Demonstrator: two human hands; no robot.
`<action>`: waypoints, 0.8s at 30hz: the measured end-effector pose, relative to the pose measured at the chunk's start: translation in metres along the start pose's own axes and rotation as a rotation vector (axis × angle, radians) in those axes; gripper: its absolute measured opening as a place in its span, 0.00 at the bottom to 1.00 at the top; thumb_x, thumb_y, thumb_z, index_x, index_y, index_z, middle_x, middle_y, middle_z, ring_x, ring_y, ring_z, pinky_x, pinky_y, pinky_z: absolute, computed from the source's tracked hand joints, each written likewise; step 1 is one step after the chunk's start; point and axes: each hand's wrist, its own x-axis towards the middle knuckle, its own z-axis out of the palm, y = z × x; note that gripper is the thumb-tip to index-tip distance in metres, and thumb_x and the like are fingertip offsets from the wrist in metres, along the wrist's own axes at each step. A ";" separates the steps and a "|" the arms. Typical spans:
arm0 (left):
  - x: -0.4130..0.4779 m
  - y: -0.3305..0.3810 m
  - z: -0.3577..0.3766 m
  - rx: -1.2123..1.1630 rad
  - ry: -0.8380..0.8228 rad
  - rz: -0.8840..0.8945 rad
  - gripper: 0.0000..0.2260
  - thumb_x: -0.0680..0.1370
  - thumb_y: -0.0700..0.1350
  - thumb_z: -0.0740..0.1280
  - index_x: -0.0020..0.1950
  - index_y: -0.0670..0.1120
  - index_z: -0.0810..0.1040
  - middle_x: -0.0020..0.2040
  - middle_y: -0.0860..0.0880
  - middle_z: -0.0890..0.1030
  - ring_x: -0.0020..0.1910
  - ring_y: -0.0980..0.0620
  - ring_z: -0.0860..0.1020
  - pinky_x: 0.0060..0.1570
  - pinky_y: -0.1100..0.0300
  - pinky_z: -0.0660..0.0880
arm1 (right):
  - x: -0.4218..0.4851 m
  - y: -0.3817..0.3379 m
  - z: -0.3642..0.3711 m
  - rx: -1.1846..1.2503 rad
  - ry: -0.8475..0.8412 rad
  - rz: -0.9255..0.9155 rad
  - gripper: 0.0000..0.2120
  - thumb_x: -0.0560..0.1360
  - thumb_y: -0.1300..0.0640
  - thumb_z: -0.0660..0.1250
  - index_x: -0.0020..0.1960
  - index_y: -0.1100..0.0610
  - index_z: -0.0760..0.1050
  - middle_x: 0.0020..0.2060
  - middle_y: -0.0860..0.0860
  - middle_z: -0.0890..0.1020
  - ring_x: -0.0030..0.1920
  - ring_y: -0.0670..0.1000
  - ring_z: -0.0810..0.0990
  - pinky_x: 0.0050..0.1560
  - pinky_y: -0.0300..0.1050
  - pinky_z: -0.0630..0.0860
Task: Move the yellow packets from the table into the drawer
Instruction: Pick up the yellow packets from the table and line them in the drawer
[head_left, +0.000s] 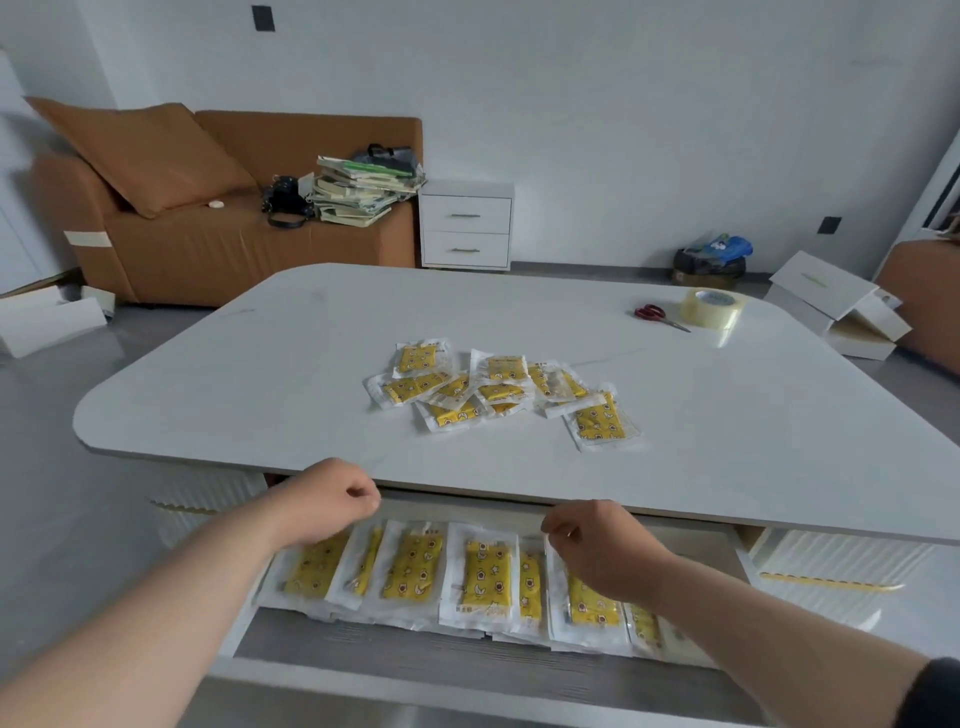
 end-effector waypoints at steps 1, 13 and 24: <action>-0.004 0.001 -0.009 -0.081 0.050 -0.011 0.06 0.79 0.46 0.65 0.46 0.50 0.81 0.47 0.50 0.83 0.49 0.50 0.81 0.54 0.52 0.78 | -0.004 0.003 -0.006 0.021 0.018 0.019 0.11 0.79 0.57 0.60 0.56 0.50 0.80 0.47 0.43 0.81 0.43 0.45 0.80 0.47 0.37 0.77; 0.010 0.080 -0.013 -0.346 0.222 0.136 0.07 0.79 0.46 0.65 0.44 0.48 0.82 0.38 0.50 0.80 0.37 0.54 0.76 0.43 0.59 0.73 | -0.004 0.006 -0.063 0.172 0.282 0.076 0.08 0.77 0.55 0.65 0.52 0.52 0.82 0.40 0.40 0.81 0.42 0.39 0.78 0.40 0.28 0.70; 0.070 0.082 -0.003 -0.687 0.423 0.004 0.05 0.77 0.41 0.67 0.42 0.43 0.81 0.36 0.45 0.79 0.35 0.47 0.76 0.43 0.57 0.73 | 0.060 0.012 -0.082 0.271 0.463 0.395 0.09 0.69 0.62 0.57 0.31 0.55 0.66 0.26 0.50 0.68 0.26 0.51 0.63 0.27 0.39 0.60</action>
